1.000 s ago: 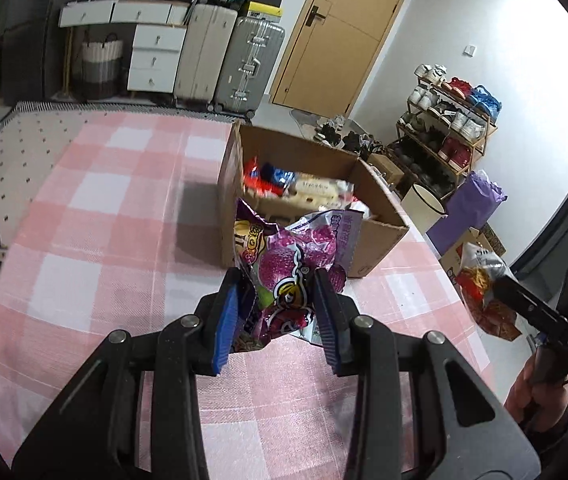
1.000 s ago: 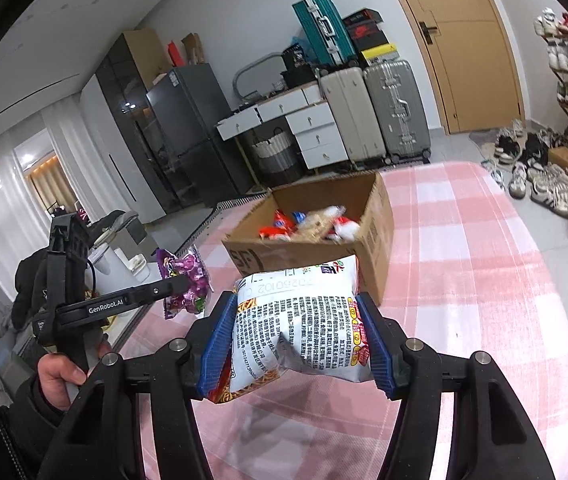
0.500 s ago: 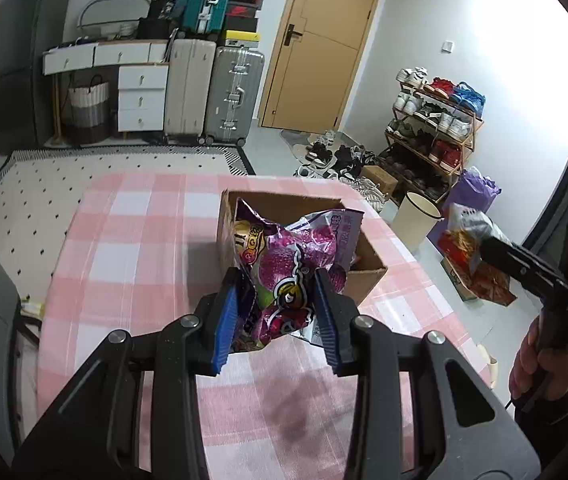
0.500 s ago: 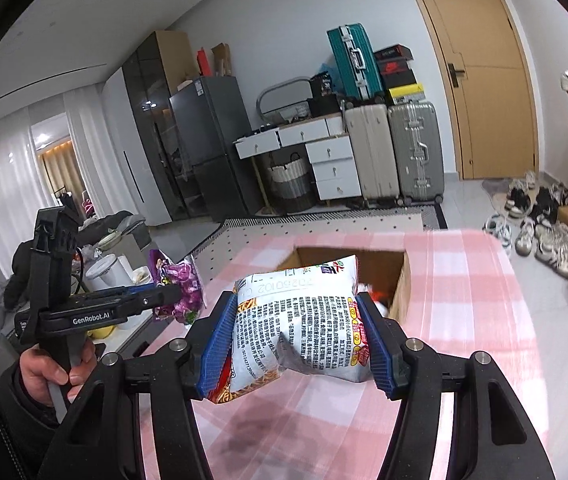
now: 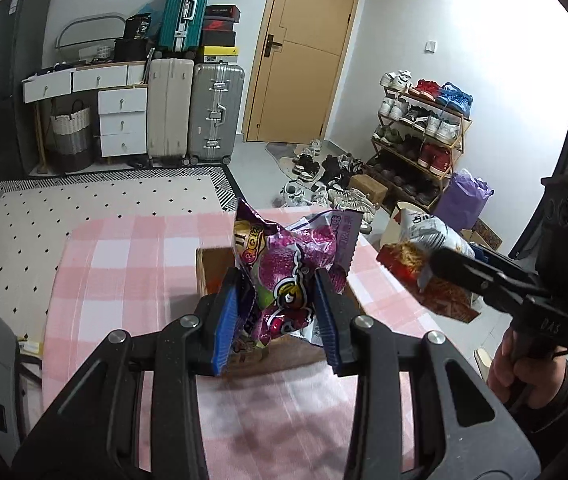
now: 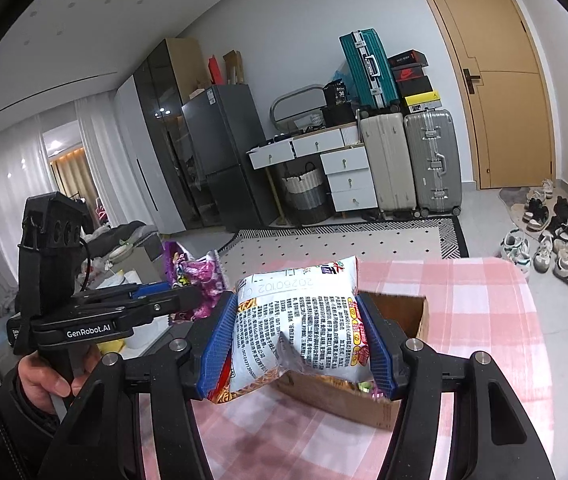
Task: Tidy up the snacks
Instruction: 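Carry both bags over the box and open both tools to drop them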
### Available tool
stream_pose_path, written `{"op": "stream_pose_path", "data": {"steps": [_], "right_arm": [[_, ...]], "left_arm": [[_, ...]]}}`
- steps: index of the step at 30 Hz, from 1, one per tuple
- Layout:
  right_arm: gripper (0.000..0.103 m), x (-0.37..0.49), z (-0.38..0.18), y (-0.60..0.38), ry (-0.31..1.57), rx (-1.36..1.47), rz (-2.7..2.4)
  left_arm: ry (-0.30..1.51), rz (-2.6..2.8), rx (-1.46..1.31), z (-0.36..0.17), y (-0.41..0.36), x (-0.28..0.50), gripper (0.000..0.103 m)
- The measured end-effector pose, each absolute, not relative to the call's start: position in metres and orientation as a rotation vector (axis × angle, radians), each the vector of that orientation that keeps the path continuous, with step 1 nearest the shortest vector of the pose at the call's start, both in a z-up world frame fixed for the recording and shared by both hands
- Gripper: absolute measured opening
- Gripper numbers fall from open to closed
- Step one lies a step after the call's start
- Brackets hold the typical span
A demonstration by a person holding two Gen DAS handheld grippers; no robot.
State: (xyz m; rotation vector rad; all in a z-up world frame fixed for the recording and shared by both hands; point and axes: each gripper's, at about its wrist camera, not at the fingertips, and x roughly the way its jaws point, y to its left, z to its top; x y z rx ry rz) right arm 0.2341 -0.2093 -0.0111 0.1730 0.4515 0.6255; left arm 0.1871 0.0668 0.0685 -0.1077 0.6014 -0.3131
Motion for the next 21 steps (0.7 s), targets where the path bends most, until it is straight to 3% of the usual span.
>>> {"op": "stream_pose_path", "data": {"steps": [9, 21], "right_arm": [[0.060, 0.278, 0.000, -0.204, 0.458, 0.142, 0.610], [0.060, 0.342, -0.033, -0.203, 0.537, 0.177, 0.591]], "left_arm": [[0.659, -0.301, -0.107, 0.074, 0.047, 0.263, 0.033], [0.768, -0.308, -0.114, 0.021, 0.033, 0.350, 0.033]]}}
